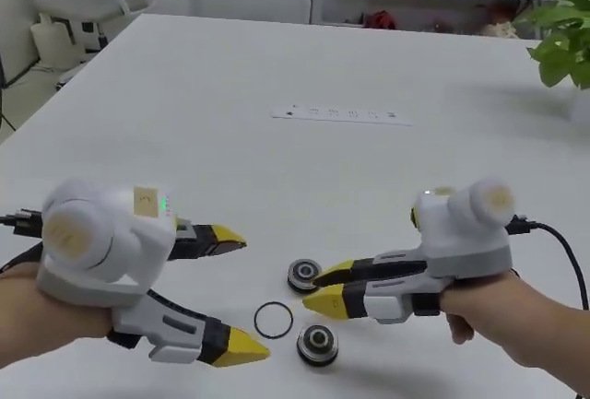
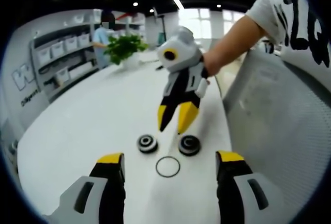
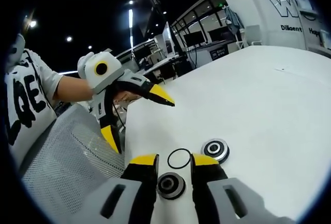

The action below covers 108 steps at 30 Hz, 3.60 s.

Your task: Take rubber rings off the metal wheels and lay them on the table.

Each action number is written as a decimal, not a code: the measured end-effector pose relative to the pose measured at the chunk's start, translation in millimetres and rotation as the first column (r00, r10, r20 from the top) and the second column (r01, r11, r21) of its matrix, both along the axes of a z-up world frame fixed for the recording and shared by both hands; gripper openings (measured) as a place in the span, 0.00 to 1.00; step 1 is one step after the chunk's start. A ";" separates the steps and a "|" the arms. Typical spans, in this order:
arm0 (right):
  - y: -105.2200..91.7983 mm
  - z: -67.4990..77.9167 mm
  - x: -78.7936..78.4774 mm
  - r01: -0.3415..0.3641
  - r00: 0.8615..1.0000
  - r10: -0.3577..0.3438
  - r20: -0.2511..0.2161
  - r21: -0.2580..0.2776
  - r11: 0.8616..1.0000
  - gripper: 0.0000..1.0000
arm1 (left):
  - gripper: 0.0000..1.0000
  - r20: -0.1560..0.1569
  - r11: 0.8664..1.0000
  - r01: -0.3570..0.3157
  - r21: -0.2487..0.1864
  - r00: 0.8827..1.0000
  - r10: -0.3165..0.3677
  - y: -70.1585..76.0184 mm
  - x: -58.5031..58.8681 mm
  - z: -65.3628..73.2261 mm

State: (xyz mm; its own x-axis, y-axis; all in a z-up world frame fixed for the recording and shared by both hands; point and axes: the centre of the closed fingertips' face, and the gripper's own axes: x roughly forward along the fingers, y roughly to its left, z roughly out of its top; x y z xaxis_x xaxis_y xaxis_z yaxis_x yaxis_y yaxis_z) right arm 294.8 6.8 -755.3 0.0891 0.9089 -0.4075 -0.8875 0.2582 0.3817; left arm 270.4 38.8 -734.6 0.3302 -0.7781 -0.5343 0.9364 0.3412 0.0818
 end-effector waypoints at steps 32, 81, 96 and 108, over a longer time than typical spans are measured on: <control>-26.9 -29.8 -23.2 -0.074 0.995 0.079 0.057 -0.087 0.993 0.27 | 0.59 -0.064 0.996 0.083 0.024 0.995 -0.081 -33.8 3.4 -26.0; -19.7 -51.2 -33.1 -0.139 0.977 0.159 0.138 -0.145 0.980 0.21 | 0.14 -0.098 0.987 0.133 0.089 0.987 -0.124 -57.2 -8.0 -59.3; -27.7 -54.3 -32.9 -0.131 0.978 0.158 0.139 -0.184 0.974 0.09 | 0.13 -0.082 0.989 0.112 0.094 0.991 -0.105 -56.3 -9.2 -59.0; -27.0 -56.8 -25.8 -0.081 0.992 0.097 0.084 -0.183 0.980 0.00 | 0.13 -0.059 0.985 0.119 0.125 0.992 -0.112 -56.1 -9.8 -59.5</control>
State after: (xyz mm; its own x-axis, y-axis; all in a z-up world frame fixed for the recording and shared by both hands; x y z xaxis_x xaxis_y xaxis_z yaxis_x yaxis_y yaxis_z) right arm 269.1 -20.2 -812.1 0.0556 0.8278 -0.5582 -0.9391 0.2332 0.2523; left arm 260.6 -17.3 -794.1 0.2114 -0.7332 -0.6463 0.9730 0.2203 0.0683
